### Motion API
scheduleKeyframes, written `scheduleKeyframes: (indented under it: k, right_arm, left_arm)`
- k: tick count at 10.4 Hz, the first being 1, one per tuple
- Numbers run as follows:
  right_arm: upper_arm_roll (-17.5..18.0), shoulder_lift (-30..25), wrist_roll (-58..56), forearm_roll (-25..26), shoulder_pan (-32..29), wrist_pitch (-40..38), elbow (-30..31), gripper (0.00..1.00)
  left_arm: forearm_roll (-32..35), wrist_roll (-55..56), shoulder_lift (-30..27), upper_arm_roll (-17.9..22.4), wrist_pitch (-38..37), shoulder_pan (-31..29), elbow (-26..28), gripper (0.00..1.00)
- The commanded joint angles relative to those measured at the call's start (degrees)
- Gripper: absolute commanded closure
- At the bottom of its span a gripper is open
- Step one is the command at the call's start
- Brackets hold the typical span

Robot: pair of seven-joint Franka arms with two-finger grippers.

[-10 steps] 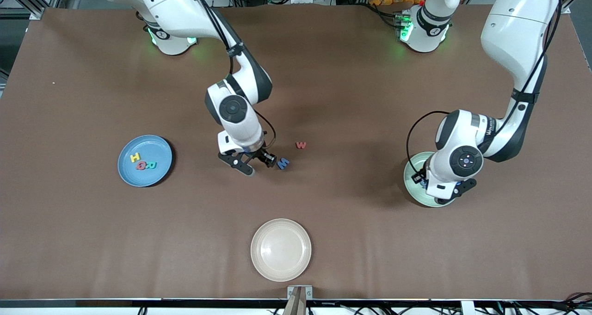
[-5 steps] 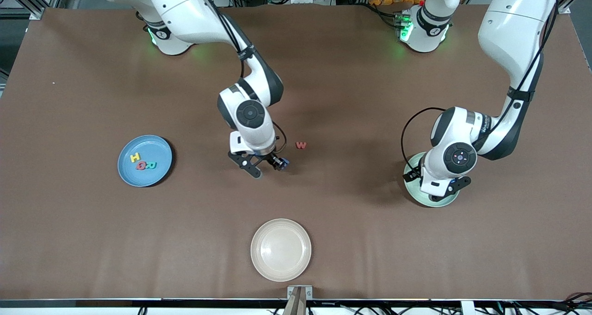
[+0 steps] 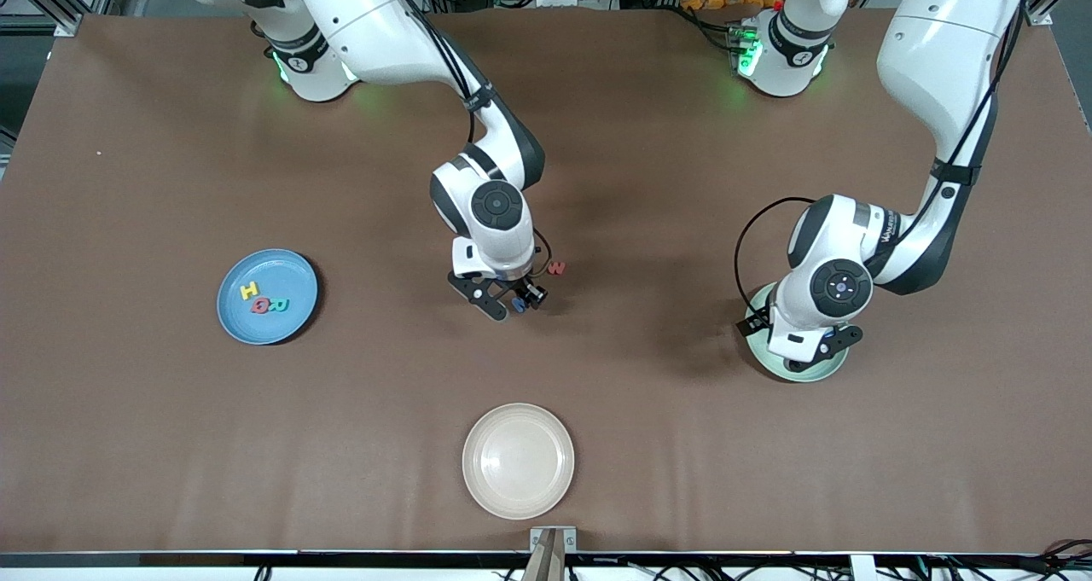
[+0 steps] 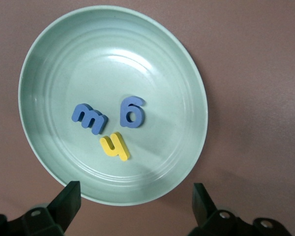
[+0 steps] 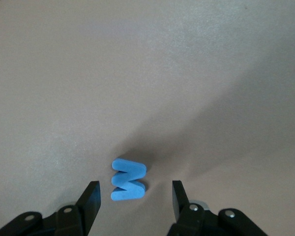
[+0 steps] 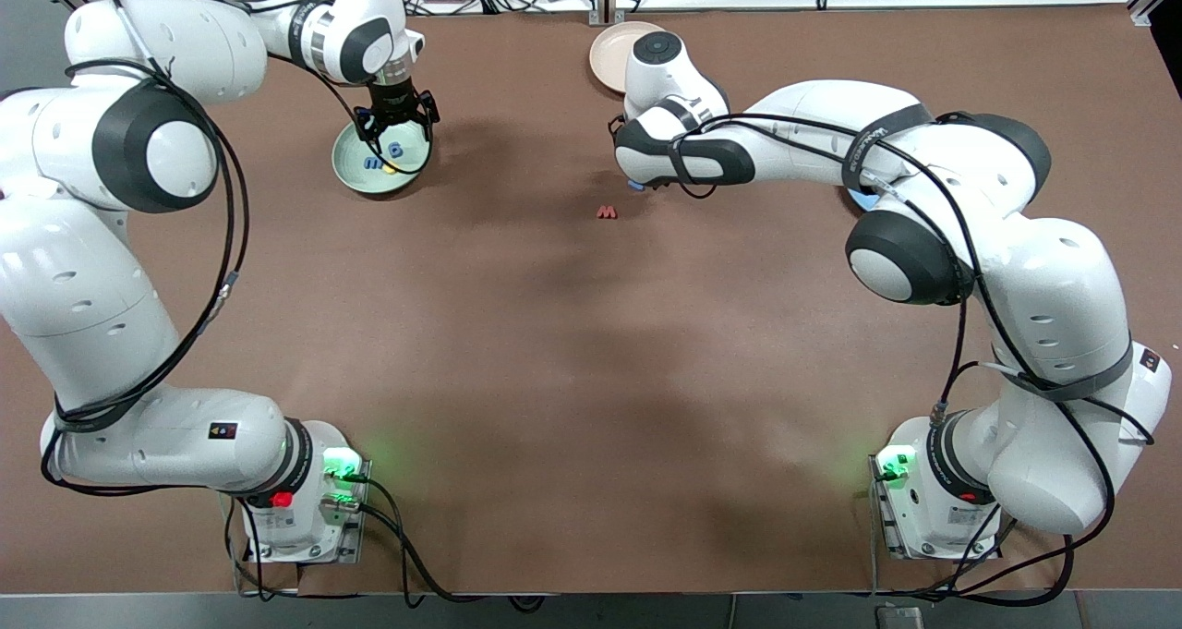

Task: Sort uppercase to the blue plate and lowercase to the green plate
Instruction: 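Open the left gripper over the green plate while the right gripper grasps W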

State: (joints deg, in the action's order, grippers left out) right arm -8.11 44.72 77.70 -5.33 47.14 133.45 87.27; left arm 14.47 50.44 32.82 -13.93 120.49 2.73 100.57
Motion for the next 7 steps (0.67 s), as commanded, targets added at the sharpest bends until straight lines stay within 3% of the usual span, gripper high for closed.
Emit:
scheduleKeyframes:
  k: [1, 4, 7]
  right_arm:
    - [-0.1, 2.9, 1.7, 1.5, 0.0, -0.9, -4.4, 0.33]
    - [-0.2, 4.3, 1.8, 1.8, 0.1, -0.8, -5.3, 0.34]
    - [-0.1, 5.1, 4.2, 6.1, 0.5, -0.8, -5.3, 0.36]
  left_arm:
    - [1.4, -0.2, -0.7, 0.0, 0.4, 0.1, 0.2, 0.0]
    - [1.4, 0.0, -0.7, 0.0, 0.4, 0.1, 0.1, 0.0]
    - [1.4, 0.1, -0.3, 0.0, 0.4, 0.2, 0.0, 0.0]
